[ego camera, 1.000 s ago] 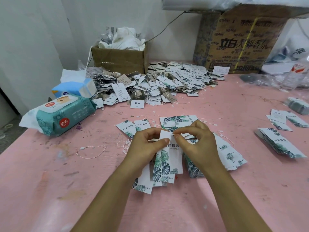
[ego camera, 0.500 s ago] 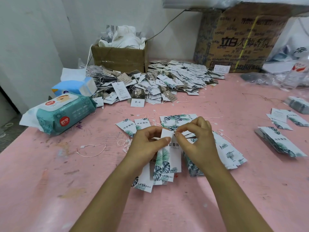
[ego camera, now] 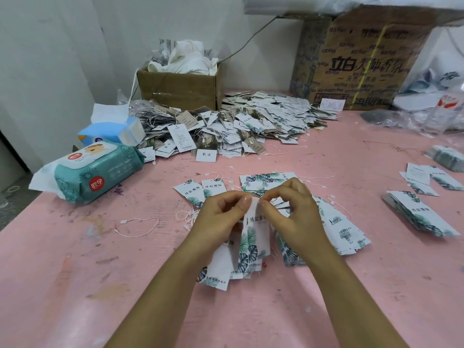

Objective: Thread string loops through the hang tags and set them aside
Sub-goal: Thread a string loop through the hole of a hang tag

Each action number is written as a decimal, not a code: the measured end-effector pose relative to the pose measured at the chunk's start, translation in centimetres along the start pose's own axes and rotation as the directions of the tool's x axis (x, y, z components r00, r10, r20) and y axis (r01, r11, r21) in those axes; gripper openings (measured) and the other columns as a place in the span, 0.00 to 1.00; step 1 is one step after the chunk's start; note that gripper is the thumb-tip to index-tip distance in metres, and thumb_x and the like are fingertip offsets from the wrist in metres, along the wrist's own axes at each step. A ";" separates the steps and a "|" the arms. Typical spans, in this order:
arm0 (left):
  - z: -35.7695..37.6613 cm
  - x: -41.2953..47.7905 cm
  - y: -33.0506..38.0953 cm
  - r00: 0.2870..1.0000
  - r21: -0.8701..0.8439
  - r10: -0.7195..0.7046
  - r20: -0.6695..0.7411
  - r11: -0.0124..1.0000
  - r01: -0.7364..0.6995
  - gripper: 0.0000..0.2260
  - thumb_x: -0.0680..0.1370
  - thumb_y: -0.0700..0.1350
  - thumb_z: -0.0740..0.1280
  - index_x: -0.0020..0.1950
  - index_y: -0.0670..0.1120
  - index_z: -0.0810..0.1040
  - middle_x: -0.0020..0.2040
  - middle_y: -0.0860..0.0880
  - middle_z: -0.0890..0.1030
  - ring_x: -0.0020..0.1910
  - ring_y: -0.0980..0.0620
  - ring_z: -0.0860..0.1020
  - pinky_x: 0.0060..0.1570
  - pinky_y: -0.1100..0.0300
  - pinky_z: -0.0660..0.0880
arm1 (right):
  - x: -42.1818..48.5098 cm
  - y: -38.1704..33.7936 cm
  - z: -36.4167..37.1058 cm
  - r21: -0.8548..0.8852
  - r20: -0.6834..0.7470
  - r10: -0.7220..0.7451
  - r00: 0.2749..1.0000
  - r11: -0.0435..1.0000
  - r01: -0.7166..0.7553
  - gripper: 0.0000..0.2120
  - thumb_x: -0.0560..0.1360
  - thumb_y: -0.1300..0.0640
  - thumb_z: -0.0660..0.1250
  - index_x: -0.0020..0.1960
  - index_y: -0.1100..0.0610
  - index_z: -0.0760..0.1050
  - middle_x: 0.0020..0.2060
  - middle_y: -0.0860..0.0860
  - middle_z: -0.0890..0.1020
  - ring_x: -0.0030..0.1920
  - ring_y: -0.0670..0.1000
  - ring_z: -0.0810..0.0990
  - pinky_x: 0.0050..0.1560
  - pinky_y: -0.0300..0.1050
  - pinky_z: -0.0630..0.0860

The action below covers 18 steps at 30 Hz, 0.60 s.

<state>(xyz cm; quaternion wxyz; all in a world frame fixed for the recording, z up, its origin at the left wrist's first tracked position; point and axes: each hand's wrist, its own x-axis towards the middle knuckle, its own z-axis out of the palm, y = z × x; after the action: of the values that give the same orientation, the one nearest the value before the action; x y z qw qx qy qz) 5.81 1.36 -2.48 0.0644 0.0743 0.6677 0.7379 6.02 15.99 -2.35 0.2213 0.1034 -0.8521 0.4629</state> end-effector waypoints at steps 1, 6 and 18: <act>0.0 0.0 0.0 1.000 -0.005 0.004 0.003 1.000 -0.004 0.15 0.70 0.52 0.65 0.50 0.45 0.82 0.47 0.32 0.80 0.42 0.42 0.76 0.45 0.45 0.73 | 0.0 0.0 -0.1 0.032 0.009 0.012 1.000 0.999 -0.012 0.05 0.69 0.65 0.71 0.38 0.57 0.79 0.34 0.45 0.68 0.40 0.42 0.68 0.41 0.32 0.62; -0.4 0.1 -0.1 0.998 -0.027 0.032 0.049 0.999 -0.030 0.08 0.75 0.44 0.64 0.46 0.50 0.83 0.41 0.45 0.84 0.41 0.48 0.81 0.41 0.56 0.78 | 0.1 0.0 -0.3 0.116 0.035 0.045 0.998 0.992 -0.048 0.05 0.69 0.66 0.71 0.38 0.57 0.79 0.33 0.44 0.68 0.36 0.40 0.68 0.38 0.32 0.61; -0.9 0.2 -0.1 0.995 -0.073 -0.070 0.078 0.994 0.076 0.07 0.64 0.43 0.71 0.40 0.43 0.82 0.34 0.45 0.83 0.31 0.52 0.82 0.29 0.65 0.77 | -0.1 -0.1 0.1 0.151 0.121 0.041 0.992 0.987 -0.059 0.06 0.70 0.65 0.70 0.39 0.55 0.79 0.35 0.47 0.69 0.37 0.41 0.67 0.40 0.31 0.62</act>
<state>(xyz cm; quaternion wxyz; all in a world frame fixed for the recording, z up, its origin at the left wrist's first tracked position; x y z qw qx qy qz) 5.40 0.49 -2.72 0.1191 0.0750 0.6385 0.7567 6.15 15.86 -2.35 0.1503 0.1258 -0.8276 0.5260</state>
